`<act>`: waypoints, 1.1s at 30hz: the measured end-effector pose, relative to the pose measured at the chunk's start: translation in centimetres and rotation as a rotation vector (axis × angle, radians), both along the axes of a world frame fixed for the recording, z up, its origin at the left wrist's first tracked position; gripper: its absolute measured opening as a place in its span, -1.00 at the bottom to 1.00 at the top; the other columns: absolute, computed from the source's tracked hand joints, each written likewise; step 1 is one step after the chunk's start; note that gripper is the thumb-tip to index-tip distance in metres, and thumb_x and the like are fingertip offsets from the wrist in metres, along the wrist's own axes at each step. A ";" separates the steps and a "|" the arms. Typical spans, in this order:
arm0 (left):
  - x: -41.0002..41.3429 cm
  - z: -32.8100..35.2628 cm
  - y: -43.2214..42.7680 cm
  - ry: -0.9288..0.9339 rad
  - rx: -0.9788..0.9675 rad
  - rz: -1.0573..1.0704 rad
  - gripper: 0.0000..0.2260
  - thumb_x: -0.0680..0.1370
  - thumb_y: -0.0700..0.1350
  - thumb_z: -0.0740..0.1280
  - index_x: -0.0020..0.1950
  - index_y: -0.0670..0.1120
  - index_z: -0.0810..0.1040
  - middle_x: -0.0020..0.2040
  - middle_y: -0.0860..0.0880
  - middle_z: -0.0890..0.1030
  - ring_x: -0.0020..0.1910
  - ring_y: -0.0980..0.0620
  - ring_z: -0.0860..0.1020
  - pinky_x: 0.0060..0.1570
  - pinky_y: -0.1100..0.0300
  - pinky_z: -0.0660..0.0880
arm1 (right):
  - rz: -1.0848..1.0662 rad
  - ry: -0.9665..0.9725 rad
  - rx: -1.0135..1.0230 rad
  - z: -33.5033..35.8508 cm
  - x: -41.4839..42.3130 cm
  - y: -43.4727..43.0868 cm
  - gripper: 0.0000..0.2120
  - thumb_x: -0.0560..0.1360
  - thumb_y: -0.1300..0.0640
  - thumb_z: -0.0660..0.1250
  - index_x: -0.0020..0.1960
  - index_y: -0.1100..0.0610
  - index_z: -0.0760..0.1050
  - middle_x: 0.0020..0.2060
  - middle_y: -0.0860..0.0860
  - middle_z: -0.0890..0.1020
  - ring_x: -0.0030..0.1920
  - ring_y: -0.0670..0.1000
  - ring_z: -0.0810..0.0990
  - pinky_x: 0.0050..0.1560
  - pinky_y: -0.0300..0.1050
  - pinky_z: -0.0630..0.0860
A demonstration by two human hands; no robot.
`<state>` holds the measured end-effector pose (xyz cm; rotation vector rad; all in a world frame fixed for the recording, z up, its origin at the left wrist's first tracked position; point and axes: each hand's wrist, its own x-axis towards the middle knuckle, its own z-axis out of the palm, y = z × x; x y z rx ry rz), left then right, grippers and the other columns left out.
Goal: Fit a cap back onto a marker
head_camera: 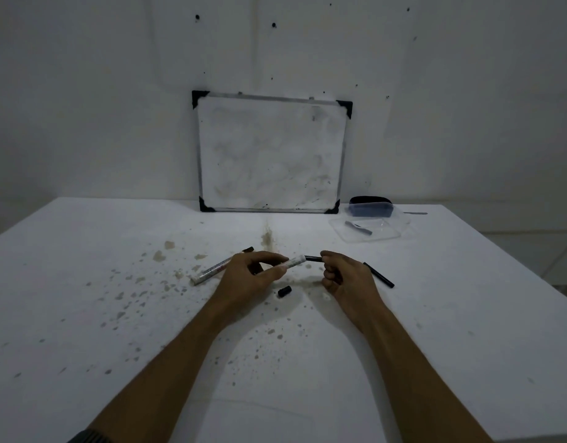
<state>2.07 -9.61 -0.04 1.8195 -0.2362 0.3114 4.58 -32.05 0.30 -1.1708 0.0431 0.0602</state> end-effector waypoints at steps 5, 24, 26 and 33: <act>-0.3 -0.4 -0.5 0.035 0.056 -0.045 -0.87 0.52 0.08 0.50 0.04 0.14 0.77 -0.43 0.06 0.67 -0.54 0.16 0.55 -0.50 0.32 0.45 | 0.015 -0.297 -0.605 0.3 -1.3 0.4 -0.72 0.68 -0.03 0.26 0.33 -0.12 0.62 -0.26 -0.26 0.59 -0.24 -0.20 0.51 -0.11 -0.30 0.50; 0.8 1.2 0.5 0.237 -0.354 0.028 -0.75 0.67 -0.05 0.35 -0.04 -0.18 0.72 -0.47 -0.07 0.55 -0.54 0.02 0.43 -0.50 0.21 0.31 | 0.191 -0.598 -1.248 -1.2 -2.0 2.9 -0.81 0.66 -0.07 0.28 0.18 -0.07 0.63 0.05 -0.14 0.48 -0.02 -0.23 0.50 -0.01 -0.40 0.43; 0.8 1.0 0.4 0.214 -0.316 0.017 -0.79 0.67 -0.08 0.36 0.01 -0.18 0.71 -0.45 0.05 0.62 -0.55 0.06 0.46 -0.54 0.26 0.34 | 0.173 -0.569 -1.224 -1.1 -2.1 2.8 -0.84 0.66 -0.07 0.27 0.17 -0.06 0.57 0.06 -0.13 0.52 -0.03 -0.24 0.51 -0.08 -0.43 0.40; 0.7 0.3 -0.1 0.156 -0.179 -0.062 -0.90 0.62 -0.12 0.43 0.09 -0.07 0.74 -0.14 -0.05 0.76 -0.45 0.08 0.54 -0.51 0.27 0.44 | -0.030 -0.341 -0.695 0.5 -1.8 1.8 -0.72 0.72 0.06 0.17 0.30 0.00 0.60 0.03 -0.03 0.66 -0.06 -0.13 0.61 -0.04 -0.28 0.54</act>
